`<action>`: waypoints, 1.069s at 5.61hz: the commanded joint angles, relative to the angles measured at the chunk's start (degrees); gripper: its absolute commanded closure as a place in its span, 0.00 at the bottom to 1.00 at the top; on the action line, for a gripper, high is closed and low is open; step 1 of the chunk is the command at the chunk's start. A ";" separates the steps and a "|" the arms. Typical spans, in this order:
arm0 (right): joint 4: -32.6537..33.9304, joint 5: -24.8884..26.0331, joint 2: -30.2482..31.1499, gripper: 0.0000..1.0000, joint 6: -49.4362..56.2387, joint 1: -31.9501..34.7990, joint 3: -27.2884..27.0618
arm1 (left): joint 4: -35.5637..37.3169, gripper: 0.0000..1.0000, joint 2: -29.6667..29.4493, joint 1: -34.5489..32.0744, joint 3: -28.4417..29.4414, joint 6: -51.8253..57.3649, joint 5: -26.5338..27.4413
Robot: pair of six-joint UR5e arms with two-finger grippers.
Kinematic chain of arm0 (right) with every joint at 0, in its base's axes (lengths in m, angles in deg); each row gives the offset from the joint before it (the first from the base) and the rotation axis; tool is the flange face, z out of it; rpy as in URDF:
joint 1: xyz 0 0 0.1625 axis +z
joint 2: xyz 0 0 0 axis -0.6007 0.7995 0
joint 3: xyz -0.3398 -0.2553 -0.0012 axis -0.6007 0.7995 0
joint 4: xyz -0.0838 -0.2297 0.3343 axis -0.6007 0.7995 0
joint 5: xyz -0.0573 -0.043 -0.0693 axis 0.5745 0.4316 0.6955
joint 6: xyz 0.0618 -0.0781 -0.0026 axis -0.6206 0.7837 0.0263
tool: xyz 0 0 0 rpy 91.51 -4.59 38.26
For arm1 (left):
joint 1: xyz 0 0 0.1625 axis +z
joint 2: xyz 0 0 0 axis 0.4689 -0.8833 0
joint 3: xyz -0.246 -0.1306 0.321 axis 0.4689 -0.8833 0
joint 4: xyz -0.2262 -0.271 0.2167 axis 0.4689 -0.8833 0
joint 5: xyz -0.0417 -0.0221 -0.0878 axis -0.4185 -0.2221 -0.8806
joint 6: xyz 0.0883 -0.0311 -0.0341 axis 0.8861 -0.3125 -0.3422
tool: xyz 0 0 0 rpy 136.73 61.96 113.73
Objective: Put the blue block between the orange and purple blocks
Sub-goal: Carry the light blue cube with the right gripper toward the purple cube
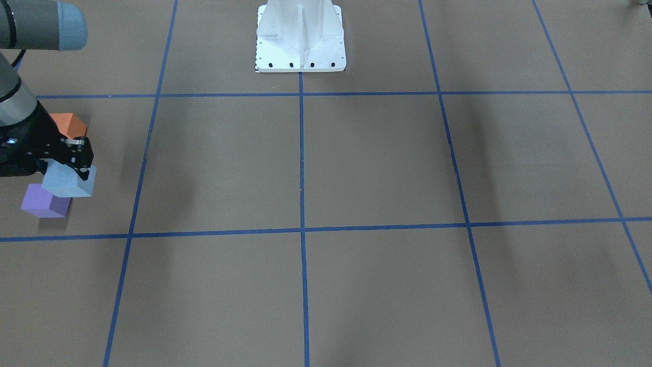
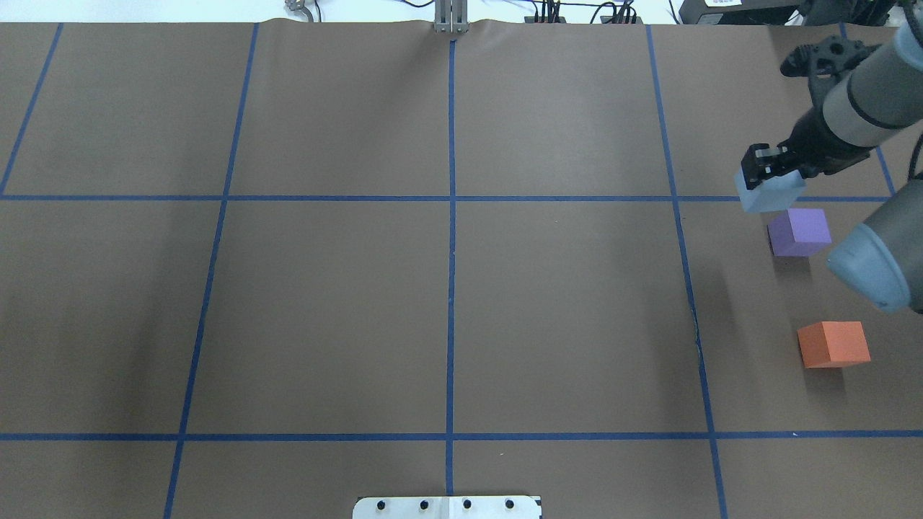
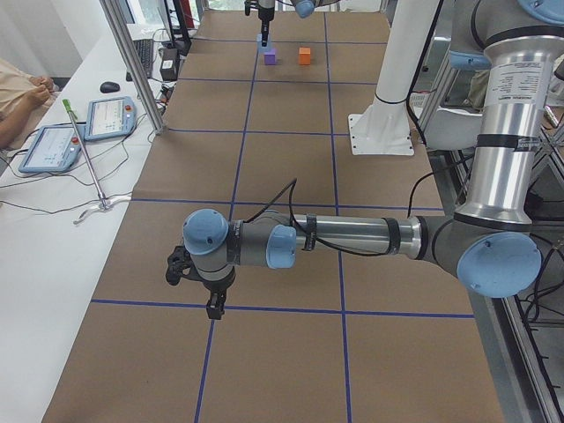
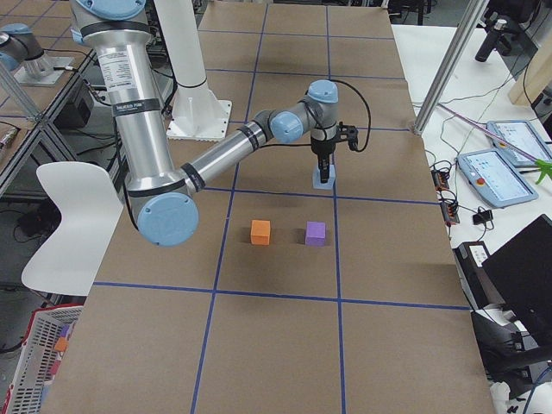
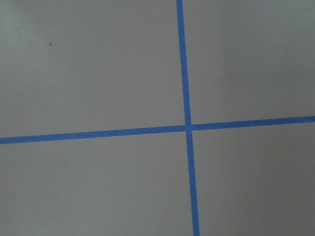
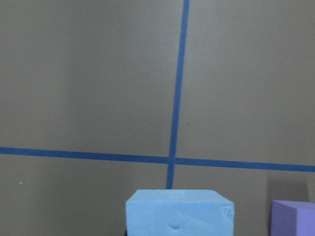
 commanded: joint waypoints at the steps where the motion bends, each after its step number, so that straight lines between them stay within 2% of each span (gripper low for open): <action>1: -17.20 -3.08 13.86 1.00 -6.09 0.61 0.27 | -1.54 0.00 0.02 0.09 0.10 -0.22 0.08; 2: -27.30 -3.27 17.23 1.00 -10.32 0.52 3.14 | -1.55 0.00 0.02 0.18 0.36 -0.04 0.08; 3: -34.36 -3.09 18.31 1.00 -11.84 0.52 7.61 | -1.55 0.00 -0.07 0.27 0.36 -0.04 0.08; 6: -37.85 -1.44 18.67 1.00 -18.70 -2.01 8.36 | -1.55 0.00 -0.07 0.27 0.27 -0.04 0.08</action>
